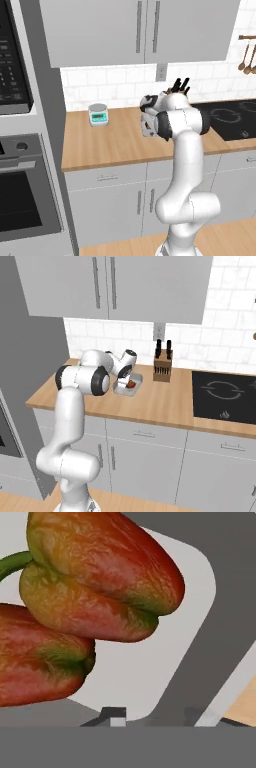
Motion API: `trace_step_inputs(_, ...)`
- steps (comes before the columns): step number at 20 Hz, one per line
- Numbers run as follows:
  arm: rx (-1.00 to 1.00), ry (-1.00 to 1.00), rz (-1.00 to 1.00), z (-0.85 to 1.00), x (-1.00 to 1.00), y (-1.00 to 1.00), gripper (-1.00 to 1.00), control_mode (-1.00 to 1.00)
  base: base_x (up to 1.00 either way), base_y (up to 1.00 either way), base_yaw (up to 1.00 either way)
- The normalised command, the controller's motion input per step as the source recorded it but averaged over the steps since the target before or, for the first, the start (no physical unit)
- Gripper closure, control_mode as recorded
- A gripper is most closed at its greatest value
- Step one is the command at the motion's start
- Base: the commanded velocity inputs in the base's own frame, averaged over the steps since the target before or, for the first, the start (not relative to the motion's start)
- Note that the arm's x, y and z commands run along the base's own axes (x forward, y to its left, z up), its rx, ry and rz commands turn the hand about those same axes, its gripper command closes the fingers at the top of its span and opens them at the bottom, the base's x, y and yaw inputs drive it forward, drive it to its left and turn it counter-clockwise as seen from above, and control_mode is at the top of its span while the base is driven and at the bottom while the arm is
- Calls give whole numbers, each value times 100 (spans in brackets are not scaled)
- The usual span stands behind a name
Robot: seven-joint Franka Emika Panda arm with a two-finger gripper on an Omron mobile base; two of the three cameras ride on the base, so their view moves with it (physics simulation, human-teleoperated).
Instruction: Take the meat container that has the steak and place it on the second highest rack of the freezer. Then take the vegetable container that has the bell peppers and place it on the highest rack of the freezer.
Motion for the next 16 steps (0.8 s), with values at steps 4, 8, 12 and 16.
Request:
trace_step_inputs(4,2,-9,5,14,-91,19,100,-100,0,0,0)
trace_step_inputs(8,2,-13,4,48,-100,2,100,-100,0,0,0)
trace_step_inputs(12,0,-14,6,75,-100,0,100,-100,0,0,0)
trace_step_inputs(16,-2,-15,21,88,-100,0,100,-100,0,0,0)
